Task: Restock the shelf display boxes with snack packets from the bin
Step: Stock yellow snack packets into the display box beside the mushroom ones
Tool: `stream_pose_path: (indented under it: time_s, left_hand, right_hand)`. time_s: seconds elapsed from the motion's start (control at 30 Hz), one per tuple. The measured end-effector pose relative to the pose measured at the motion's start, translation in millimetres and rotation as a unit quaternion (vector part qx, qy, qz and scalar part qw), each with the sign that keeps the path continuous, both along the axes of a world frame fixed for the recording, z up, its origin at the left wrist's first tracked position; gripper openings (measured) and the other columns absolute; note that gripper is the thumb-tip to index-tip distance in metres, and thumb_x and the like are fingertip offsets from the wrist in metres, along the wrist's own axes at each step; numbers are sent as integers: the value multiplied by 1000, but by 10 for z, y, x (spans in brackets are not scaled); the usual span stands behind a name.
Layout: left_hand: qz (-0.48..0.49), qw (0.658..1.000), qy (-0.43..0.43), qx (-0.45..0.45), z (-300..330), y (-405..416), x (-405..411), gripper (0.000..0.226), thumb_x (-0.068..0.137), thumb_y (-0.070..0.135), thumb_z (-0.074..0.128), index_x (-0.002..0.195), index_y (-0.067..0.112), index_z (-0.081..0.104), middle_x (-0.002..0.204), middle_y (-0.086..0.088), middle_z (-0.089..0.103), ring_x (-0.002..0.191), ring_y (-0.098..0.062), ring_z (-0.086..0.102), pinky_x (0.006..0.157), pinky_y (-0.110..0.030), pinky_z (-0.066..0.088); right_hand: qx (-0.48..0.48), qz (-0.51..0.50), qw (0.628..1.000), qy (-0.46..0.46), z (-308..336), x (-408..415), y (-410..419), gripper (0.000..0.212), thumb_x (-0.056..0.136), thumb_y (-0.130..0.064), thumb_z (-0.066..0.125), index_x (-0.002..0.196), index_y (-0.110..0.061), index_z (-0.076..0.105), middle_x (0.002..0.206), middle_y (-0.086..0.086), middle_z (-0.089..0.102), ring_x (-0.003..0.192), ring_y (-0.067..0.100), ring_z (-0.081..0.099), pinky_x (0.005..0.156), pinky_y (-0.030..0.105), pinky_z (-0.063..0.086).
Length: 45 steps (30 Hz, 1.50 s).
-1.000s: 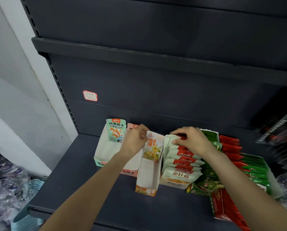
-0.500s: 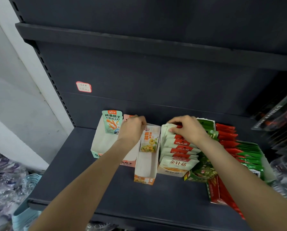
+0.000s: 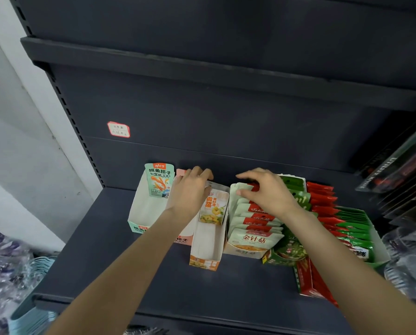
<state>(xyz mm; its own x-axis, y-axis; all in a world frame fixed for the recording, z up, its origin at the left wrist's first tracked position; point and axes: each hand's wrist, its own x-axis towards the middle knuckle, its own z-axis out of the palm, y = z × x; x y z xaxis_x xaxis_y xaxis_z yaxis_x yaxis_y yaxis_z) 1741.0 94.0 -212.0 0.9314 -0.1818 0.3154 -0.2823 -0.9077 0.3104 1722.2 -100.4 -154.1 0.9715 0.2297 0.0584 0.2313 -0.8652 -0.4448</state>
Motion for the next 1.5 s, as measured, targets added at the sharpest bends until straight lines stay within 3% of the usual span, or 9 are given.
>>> stream_pose_path:
  time_s: [0.2, 0.3, 0.43, 0.67, 0.8, 1.1, 1.3, 1.4, 1.5]
  left_hand:
    - [24, 998, 4, -60, 294, 81, -359, 23, 95, 27, 50, 116, 18, 55, 107, -3, 64, 95, -21, 59, 74, -32, 47]
    - [21, 994, 40, -101, 412, 143, -706, 24, 94, 26, 52, 116, 19, 58, 104, 0, 66, 89, -16, 61, 70, -26, 45]
    - [40, 984, 82, -151, 407, 165, -1303, 19, 94, 27, 52, 111, 21, 59, 98, 2, 65, 82, -13, 58, 74, -31, 51]
    - [86, 976, 101, -173, 215, 187, -2293, 16, 92, 26, 55, 106, 21, 60, 97, 1, 70, 88, -17, 64, 76, -38, 53]
    - [145, 959, 139, -201, 97, 274, -2830, 14, 91, 29, 56, 101, 22, 62, 93, 4, 66, 86, -16, 60, 82, -37, 51]
    - [246, 915, 240, -210, -550, 1036, -4010, 10, 92, 19, 54, 87, 22, 62, 89, -7, 69, 83, -25, 63, 65, -26, 42]
    - [294, 889, 267, -227, -949, 1760, -4466, 17, 93, 17, 51, 104, 12, 64, 103, -7, 68, 82, -15, 56, 69, -21, 39]
    - [298, 883, 275, -237, -1101, 2168, -4601, 21, 92, 15, 55, 110, 10, 63, 105, -7, 67, 88, -18, 59, 71, -19, 38]
    - [268, 890, 293, -225, -1248, 2547, -4663, 30, 90, 12, 59, 119, 8, 59, 117, -8, 64, 107, -24, 59, 82, -20, 38]
  right_hand:
    - [24, -17, 997, -74, 85, -334, 218, 36, 93, -29, 55, 128, -24, 56, 124, -4, 52, 121, 13, 43, 101, 34, 39]
    - [31, -4, 997, -68, 83, -593, 276, 36, 94, -28, 52, 129, -25, 54, 123, -5, 51, 118, 12, 46, 96, 29, 41]
    - [42, 39, 997, -48, -8, -1019, 271, 33, 94, -29, 52, 126, -23, 57, 123, -4, 54, 114, 14, 49, 93, 31, 44]
    - [80, 82, 993, 1, -262, -1766, 236, 30, 94, -21, 54, 124, -20, 60, 124, 1, 57, 112, 19, 54, 91, 31, 43]
    - [110, 86, 986, 88, -422, -2184, 363, 25, 93, -22, 56, 117, -19, 65, 115, 1, 65, 104, 16, 61, 90, 33, 49]
    - [66, 158, 965, 201, -1042, -3048, 1154, 22, 91, -20, 56, 110, -18, 68, 108, 0, 69, 100, 16, 62, 83, 28, 48]
    - [85, 146, 956, 240, -1408, -3460, 1822, 24, 92, -15, 51, 109, -12, 68, 107, 2, 67, 99, 20, 62, 81, 30, 48]
    - [121, 123, 952, 253, -1538, -3612, 2198, 29, 92, -9, 52, 120, -13, 61, 112, -4, 60, 103, 12, 57, 80, 21, 40]
    - [126, 107, 956, 242, -1733, -3712, 2550, 42, 91, -10, 55, 131, -20, 52, 129, 1, 54, 118, 16, 50, 99, 28, 40]
